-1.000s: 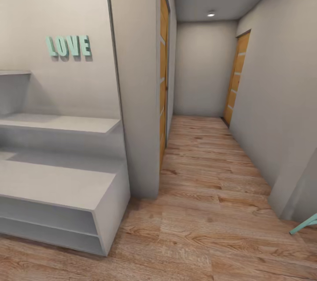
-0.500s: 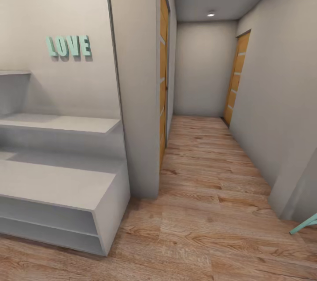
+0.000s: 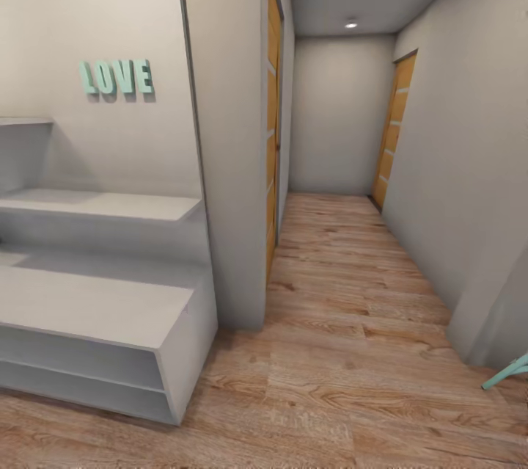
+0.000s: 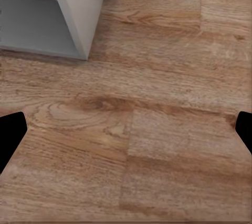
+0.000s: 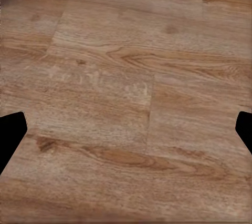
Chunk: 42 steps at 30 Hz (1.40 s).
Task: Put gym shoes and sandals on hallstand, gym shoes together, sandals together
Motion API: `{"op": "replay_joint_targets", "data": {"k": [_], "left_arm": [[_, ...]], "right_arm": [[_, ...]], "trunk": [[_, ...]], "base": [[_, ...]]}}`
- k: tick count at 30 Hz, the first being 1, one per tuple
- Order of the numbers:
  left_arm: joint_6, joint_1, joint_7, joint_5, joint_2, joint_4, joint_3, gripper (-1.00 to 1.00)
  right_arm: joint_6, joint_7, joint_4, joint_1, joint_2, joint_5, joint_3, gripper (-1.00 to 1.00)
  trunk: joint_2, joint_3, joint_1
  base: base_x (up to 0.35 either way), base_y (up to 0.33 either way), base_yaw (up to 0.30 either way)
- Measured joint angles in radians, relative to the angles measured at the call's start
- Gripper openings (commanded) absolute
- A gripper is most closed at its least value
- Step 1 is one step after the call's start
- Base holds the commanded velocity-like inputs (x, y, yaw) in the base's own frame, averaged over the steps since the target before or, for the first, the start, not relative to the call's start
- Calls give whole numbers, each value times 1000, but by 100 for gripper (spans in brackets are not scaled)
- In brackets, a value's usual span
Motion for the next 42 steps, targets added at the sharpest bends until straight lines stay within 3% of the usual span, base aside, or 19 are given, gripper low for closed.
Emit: {"op": "replay_joint_targets", "data": {"k": [16,42], "left_arm": [[-2,5,-1,1,1,11,0,100],[-4,10,0,3,3,13,0,100]], "right_arm": [[0,-5,-10,0,0,-4,-6,100],[0,-4,-4,0,-1,-5,-7,100]], "trunk": [[0,0,0],[0,0,0]], "base": [[-226,181,-198],[-8,15,-267]]}}
